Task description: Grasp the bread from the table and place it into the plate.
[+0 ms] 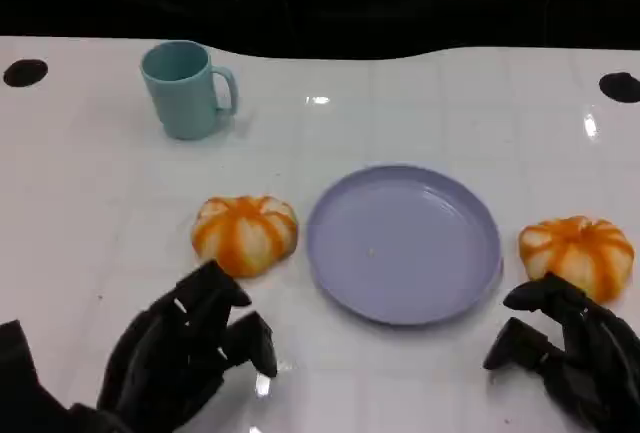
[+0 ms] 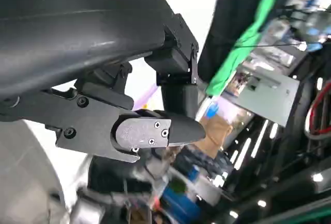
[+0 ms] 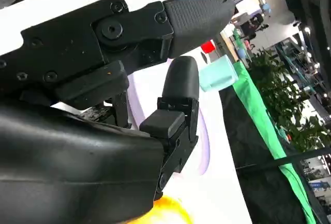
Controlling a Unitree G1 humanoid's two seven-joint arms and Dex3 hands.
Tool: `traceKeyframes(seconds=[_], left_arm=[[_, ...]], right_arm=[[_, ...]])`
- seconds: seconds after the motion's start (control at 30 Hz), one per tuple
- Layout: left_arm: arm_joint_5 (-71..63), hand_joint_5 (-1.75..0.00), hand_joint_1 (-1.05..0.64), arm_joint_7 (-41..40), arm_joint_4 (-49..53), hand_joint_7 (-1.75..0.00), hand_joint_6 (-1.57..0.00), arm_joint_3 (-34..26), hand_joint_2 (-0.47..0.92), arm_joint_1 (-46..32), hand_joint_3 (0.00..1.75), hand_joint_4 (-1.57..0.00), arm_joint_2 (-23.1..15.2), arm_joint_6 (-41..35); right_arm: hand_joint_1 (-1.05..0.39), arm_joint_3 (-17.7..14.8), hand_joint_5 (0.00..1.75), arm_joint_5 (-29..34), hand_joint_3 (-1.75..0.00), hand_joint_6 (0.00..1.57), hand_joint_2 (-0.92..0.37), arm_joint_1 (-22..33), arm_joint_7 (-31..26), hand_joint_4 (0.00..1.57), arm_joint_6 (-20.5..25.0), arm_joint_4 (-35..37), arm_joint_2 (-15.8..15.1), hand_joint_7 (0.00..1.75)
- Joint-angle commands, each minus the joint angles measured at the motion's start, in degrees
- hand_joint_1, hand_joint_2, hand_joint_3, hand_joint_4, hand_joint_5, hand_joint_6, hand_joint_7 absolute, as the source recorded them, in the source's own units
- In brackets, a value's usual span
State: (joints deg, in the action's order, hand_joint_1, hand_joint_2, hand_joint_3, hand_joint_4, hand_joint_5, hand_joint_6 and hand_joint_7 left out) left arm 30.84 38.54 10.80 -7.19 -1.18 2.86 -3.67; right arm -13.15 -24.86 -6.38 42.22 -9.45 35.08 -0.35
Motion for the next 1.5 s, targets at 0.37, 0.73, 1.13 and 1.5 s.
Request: traceKeyframes(seconds=[0.37,0.73,1.13,1.5], left_arm=[[-34.63,-0.66,-0.46,-13.41,-8.47,-0.05,-0.29,5.91,0.89,1.97,0.03,-0.17,-10.57,24.17],[-52.45,-0.38,-0.47,-23.39,-13.38,-0.01,-0.29,9.69,0.83,2.63,0.00,-0.01,-17.80,28.25],[-78.67,0.00,-0.40,-25.83,-19.15,0.00,-0.11,16.78,0.75,8.54,0.00,0.00,-25.26,18.38],[-84.59,0.00,-0.16,-24.92,-12.30,0.00,-0.09,24.60,0.75,15.56,0.01,0.00,-23.46,7.97]], right_arm=[[-0.54,-0.06,1.52,1.06,-0.23,0.59,-0.92,-0.16,-1.87,0.66,-1.80,0.64,-0.03,1.23],[-0.56,0.58,1.48,1.48,-0.23,0.62,-0.92,-0.08,-3.08,0.70,-2.21,0.49,-0.08,1.21],[-0.54,0.60,1.50,1.44,-0.26,0.61,-0.92,-0.04,-2.74,0.68,-2.47,0.36,-0.14,1.19],[-0.56,0.32,1.51,0.77,-0.23,0.62,-0.92,0.12,-2.26,0.68,-1.31,0.08,-0.45,1.20]])
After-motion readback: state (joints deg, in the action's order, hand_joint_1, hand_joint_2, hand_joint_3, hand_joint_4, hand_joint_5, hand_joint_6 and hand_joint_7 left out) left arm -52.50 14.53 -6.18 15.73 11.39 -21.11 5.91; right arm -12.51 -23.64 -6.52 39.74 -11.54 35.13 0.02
